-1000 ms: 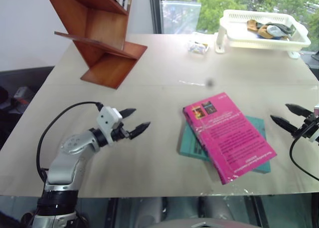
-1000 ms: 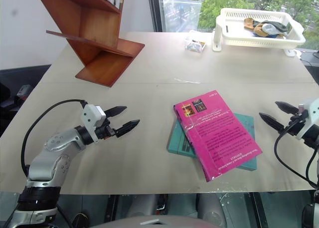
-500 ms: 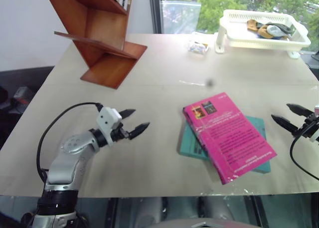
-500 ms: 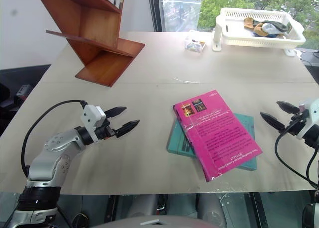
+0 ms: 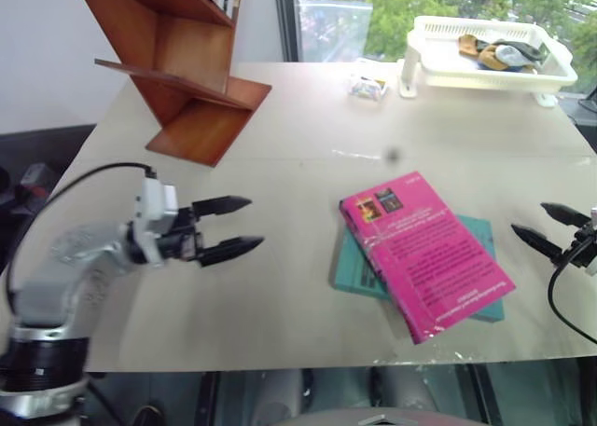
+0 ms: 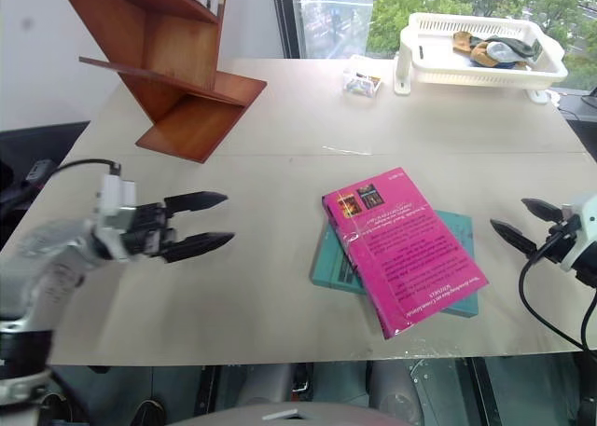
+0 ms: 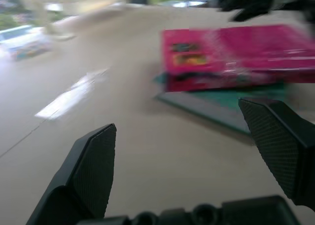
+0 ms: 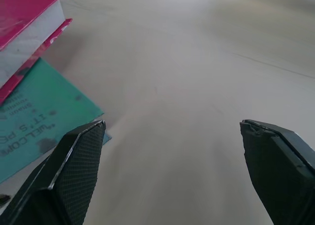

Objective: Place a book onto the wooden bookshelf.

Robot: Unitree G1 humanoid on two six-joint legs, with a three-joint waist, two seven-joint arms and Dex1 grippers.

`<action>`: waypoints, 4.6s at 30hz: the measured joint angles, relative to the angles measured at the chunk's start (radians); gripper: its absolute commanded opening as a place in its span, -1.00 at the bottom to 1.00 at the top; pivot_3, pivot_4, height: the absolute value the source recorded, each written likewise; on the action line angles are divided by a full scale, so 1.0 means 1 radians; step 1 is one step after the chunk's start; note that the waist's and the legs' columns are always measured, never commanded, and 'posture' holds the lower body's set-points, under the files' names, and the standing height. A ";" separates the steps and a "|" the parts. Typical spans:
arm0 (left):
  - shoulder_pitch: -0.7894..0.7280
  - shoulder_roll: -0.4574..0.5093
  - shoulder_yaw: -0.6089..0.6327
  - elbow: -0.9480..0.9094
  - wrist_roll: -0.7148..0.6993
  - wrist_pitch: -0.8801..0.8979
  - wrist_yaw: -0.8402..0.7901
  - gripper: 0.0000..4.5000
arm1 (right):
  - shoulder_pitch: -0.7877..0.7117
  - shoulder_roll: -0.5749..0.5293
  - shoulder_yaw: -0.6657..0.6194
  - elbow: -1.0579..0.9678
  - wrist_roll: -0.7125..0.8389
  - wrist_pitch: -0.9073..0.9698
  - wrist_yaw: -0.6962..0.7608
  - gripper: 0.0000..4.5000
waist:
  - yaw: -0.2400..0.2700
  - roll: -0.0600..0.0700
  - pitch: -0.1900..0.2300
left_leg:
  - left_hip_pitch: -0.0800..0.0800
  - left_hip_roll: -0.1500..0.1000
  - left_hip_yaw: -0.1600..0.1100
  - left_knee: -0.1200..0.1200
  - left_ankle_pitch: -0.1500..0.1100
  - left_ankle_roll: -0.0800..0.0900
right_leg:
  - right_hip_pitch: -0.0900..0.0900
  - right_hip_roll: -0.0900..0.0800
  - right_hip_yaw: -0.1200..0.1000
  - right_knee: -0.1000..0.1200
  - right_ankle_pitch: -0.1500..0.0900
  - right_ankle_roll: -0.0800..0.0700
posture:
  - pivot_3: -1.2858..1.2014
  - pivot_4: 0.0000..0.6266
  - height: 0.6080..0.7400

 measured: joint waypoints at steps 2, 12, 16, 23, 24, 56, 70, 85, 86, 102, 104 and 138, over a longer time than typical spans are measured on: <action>-0.020 0.054 0.007 -0.001 -0.033 0.009 -0.098 0.99 | 0.023 0.009 0.003 -0.048 0.001 0.001 0.002 1.00 | 0.003 0.000 0.001 | 0.000 0.000 0.000 0.000 0.000 0.000 | 0.000 0.000 0.000 0.000 0.000 0.000 | 0.03 -0.52 1.00; -0.102 0.111 -0.013 0.076 0.000 -0.045 -0.277 0.99 | 0.176 0.012 0.028 -0.239 0.007 0.026 0.047 1.00 | 0.006 0.000 0.005 | -0.001 0.000 -0.001 0.000 0.000 0.000 | 0.000 0.001 0.000 0.000 0.000 0.000 | 0.03 -0.52 1.00; -0.121 0.096 -0.031 0.097 0.020 -0.066 -0.277 0.99 | 0.222 0.005 0.029 -0.311 0.009 0.044 0.058 1.00 | 0.005 0.000 0.006 | -0.001 0.000 0.000 0.000 0.000 0.000 | 0.000 0.001 0.000 0.000 0.000 0.001 | 0.03 -0.52 1.00; -0.125 0.084 -0.074 0.136 0.075 -0.095 -0.278 0.99 | 0.284 0.016 0.081 -0.512 0.012 0.097 0.035 1.00 | 0.005 -0.001 0.007 | -0.001 0.003 0.000 0.000 0.000 0.000 | -0.001 0.003 0.000 0.000 0.000 0.000 | 0.03 -0.52 1.00; -0.125 0.080 -0.075 0.142 0.077 -0.101 -0.278 0.99 | 0.287 0.020 0.094 -0.544 0.015 0.113 0.029 1.00 | 0.005 -0.001 0.007 | -0.001 0.003 0.000 0.000 0.000 0.000 | -0.001 0.003 0.000 0.000 0.000 0.000 | 0.03 -0.52 1.00; -0.100 -0.044 -0.123 0.124 0.090 0.007 -0.111 0.99 | 0.352 -0.002 0.021 -0.589 0.086 0.162 0.030 1.00 | 0.020 -0.004 0.009 | -0.002 0.002 -0.001 0.001 0.000 0.000 | -0.001 0.003 0.000 0.001 0.000 0.001 | 0.03 -0.52 1.00; -0.163 -0.381 -0.175 0.196 -0.074 0.493 0.313 0.99 | 0.683 -0.136 -0.520 -0.914 0.535 0.607 0.193 1.00 | 0.030 -0.007 0.010 | -0.002 0.003 -0.003 0.003 0.000 0.000 | 0.001 0.003 0.000 0.001 0.000 0.001 | 0.03 -0.52 1.00; -0.306 -0.635 -0.010 0.427 -0.361 0.985 0.573 0.99 | 0.715 -0.090 -0.565 -0.964 0.545 0.641 0.189 1.00 | 0.030 -0.012 0.011 | -0.003 -0.002 -0.006 0.004 0.000 0.000 | 0.001 0.003 -0.001 0.001 0.000 0.001 | 0.03 -0.52 1.00; -0.310 -0.643 -0.011 0.438 -0.360 0.993 0.581 0.99 | 0.712 -0.090 -0.565 -0.964 0.545 0.641 0.189 1.00 | 0.031 -0.012 0.011 | -0.003 -0.002 -0.006 0.004 0.000 0.000 | 0.001 0.003 -0.001 0.001 0.000 0.001 | 0.03 -0.52 1.00; -0.312 -0.665 -0.067 0.452 -0.298 0.999 0.590 -0.68 | 0.680 -0.089 -0.561 -0.963 0.532 0.638 0.171 1.00 | 0.032 -0.012 0.011 | -0.004 -0.002 -0.008 0.004 0.000 0.000 | 0.001 0.001 -0.002 0.001 0.000 0.000 | 0.03 -0.52 1.00; -0.312 -0.670 -0.057 0.452 -0.298 0.996 0.596 -0.68 | 0.676 -0.089 -0.553 -0.962 0.530 0.638 0.170 1.00 | 0.032 -0.012 0.011 | -0.004 -0.002 -0.008 0.004 0.000 0.000 | 0.001 0.001 -0.002 0.001 0.000 0.000 | 0.03 -0.52 1.00; -0.225 -0.699 0.065 0.323 -0.358 0.902 0.804 -0.68 | 0.579 -0.054 -0.453 -0.901 0.478 0.617 0.125 1.00 | 0.031 -0.012 0.011 | -0.003 -0.005 -0.009 0.003 -0.001 0.001 | 0.003 -0.002 -0.004 0.001 -0.002 0.003 | 0.03 -0.52 1.00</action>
